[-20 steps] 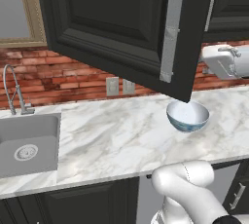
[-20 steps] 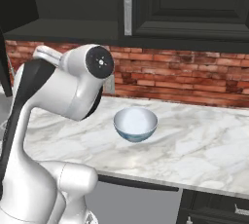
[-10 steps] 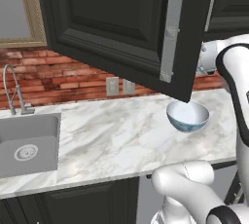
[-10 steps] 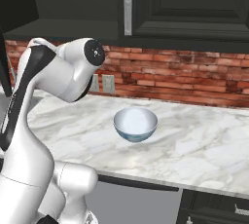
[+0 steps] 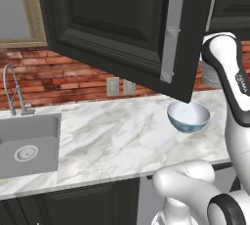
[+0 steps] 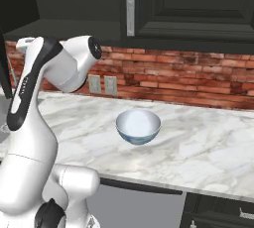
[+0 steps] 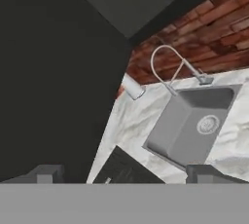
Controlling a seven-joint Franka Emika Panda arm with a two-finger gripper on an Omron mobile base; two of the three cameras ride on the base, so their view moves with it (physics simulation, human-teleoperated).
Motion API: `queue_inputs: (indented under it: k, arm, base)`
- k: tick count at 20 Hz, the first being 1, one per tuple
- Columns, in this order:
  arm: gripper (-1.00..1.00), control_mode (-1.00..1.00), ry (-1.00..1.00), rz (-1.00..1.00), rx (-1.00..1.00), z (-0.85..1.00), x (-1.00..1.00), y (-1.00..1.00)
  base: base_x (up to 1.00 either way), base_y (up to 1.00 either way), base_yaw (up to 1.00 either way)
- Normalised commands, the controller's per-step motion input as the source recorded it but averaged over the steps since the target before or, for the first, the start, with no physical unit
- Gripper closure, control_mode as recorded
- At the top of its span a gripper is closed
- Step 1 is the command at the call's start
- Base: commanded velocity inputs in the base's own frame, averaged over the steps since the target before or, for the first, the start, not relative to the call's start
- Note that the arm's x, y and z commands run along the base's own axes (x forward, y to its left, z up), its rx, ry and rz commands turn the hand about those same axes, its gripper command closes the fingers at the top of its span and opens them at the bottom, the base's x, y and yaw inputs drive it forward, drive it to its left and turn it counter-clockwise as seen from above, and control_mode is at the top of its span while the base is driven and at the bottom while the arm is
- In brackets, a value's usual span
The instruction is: Open the cabinet. Pick the tangerine and tangerine from the cabinet and place them into the bowl. Then close the cabinet.
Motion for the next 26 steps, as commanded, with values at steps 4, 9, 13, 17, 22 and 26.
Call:
queue_inputs:
  k: [4,9,13,17,22,26]
  arm:
    - [-1.0,-1.0,-0.01,0.26,0.0,0.0,-0.42,0.79]
    - [-1.0,-1.0,-0.13,0.14,0.0,0.0,-0.93,0.85]
    - [-1.0,-1.0,-0.21,0.04,0.0,0.0,-0.99,0.82]
    - [-1.0,-1.0,-0.03,0.0,0.02,0.0,-0.16,0.15]
    - [-1.0,-1.0,-0.04,0.0,0.04,0.13,0.0,-0.44]
    - [-1.0,-1.0,-0.28,0.0,0.07,0.59,-0.04,-1.0]
  base:
    - [0.0,0.0,0.0]
    - [0.0,0.0,0.0]
    - [0.0,0.0,0.0]
    - [0.0,0.0,0.0]
    - [0.0,0.0,0.0]
    - [0.0,0.0,0.0]
